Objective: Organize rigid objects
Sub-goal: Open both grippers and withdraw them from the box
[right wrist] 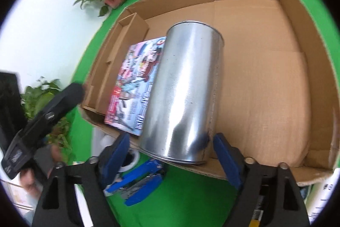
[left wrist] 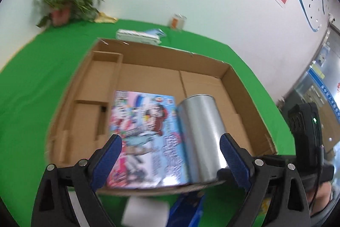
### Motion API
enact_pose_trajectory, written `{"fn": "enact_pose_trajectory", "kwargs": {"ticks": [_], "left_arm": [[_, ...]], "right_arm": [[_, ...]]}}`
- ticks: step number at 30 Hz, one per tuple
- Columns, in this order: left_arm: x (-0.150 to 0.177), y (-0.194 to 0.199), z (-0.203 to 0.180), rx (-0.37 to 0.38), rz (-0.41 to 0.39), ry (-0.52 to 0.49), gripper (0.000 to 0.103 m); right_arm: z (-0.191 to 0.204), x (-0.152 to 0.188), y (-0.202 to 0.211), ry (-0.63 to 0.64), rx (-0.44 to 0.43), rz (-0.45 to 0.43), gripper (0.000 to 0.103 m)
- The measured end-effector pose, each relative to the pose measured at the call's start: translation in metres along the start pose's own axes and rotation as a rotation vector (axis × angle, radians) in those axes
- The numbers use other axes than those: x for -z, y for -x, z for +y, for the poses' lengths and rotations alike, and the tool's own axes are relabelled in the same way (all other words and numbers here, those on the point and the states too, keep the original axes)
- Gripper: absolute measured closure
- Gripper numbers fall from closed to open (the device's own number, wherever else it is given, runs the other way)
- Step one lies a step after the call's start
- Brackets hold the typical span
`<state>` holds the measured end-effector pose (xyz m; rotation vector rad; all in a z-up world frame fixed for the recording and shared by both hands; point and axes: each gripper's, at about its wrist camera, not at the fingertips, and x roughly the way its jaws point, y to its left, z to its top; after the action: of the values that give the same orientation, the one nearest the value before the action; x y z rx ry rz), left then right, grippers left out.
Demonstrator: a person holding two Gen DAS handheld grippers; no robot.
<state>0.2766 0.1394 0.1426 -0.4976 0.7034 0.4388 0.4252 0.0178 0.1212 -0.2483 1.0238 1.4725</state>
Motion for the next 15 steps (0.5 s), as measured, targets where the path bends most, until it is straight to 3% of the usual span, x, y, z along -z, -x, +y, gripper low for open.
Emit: {"fn": "enact_pose_trajectory", "kwargs": {"ticks": [5,9,13,15], "left_arm": [[0.027,0.041,0.003,-0.102,-0.097,-0.051,0.007],[0.052,0.088,-0.007,-0.219,-0.241,-0.107,0.000],[0.070,0.108,-0.017,-0.245,-0.245,-0.121,0.002],[0.083,0.113,-0.022,-0.246,-0.229,-0.142,0.040]], "right_arm": [[0.014,0.016,0.014,0.009,0.068,-0.075,0.020],[0.027,0.049,0.045,0.038,0.184,-0.244,0.017],[0.033,0.094,0.068,0.040,0.269,-0.382,0.016],[0.036,0.117,0.074,0.062,0.332,-0.443,0.018]]}}
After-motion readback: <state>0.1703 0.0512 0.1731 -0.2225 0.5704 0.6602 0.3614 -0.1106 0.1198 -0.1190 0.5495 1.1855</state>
